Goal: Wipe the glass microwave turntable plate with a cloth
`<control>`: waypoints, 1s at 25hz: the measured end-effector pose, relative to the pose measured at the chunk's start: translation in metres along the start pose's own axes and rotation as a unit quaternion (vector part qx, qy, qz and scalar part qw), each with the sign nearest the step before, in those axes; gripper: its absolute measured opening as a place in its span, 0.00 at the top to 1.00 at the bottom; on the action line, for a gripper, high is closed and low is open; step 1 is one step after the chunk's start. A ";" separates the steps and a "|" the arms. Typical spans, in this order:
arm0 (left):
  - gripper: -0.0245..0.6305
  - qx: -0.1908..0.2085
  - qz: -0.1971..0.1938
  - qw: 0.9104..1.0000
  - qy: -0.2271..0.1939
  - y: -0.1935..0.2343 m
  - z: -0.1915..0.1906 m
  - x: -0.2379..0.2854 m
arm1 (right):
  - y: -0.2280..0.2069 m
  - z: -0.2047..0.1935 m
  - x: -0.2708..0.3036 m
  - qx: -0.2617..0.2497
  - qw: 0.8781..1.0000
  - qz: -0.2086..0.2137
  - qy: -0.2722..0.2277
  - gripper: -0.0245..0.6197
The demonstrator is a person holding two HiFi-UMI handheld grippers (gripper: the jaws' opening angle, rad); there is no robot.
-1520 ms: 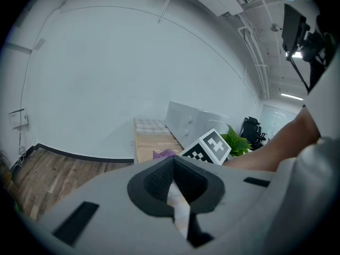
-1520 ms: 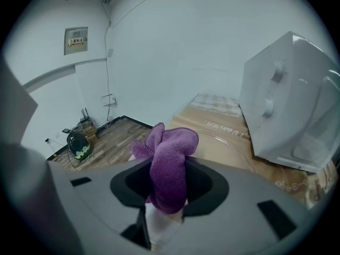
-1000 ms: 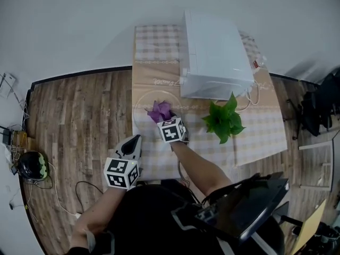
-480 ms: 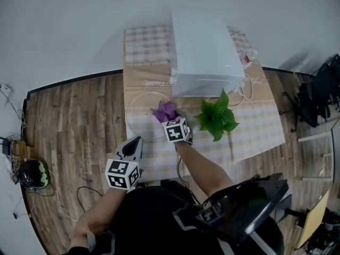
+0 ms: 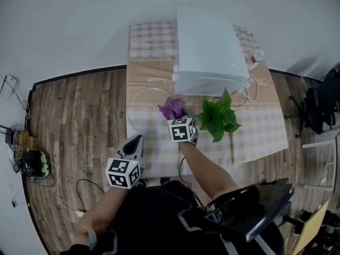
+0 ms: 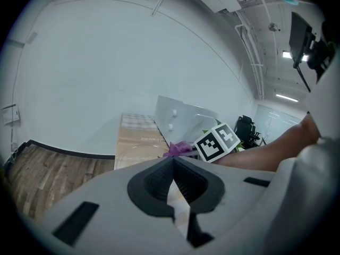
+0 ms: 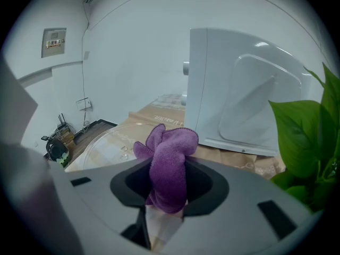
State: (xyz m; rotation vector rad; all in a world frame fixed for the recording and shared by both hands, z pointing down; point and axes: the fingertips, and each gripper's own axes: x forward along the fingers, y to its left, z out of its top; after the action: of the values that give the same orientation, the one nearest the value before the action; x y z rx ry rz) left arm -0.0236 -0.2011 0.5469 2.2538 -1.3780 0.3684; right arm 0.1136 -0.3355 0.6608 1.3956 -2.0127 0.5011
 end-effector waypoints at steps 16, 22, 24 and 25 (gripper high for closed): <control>0.96 -0.045 0.125 0.990 -0.051 0.076 0.002 -0.110 | 0.170 0.045 -0.018 -0.064 0.983 0.161 -0.060 0.74; 0.96 -0.063 0.144 0.986 -0.049 0.090 -0.023 -0.153 | 0.202 0.018 0.012 -0.088 0.986 0.143 -0.006 0.74; 0.96 -0.064 0.145 0.986 -0.049 0.091 -0.027 -0.160 | 0.201 0.015 0.014 -0.089 0.987 0.136 -0.002 0.74; 0.96 -0.063 0.143 0.986 -0.049 0.091 -0.028 -0.161 | 0.199 0.014 0.014 -0.089 0.987 0.133 -0.002 0.74</control>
State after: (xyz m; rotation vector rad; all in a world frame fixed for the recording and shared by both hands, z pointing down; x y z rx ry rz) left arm -0.1781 -0.0988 0.5205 1.9971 -1.7325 0.2582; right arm -0.0789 -0.2812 0.6691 1.0284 -2.2021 0.4206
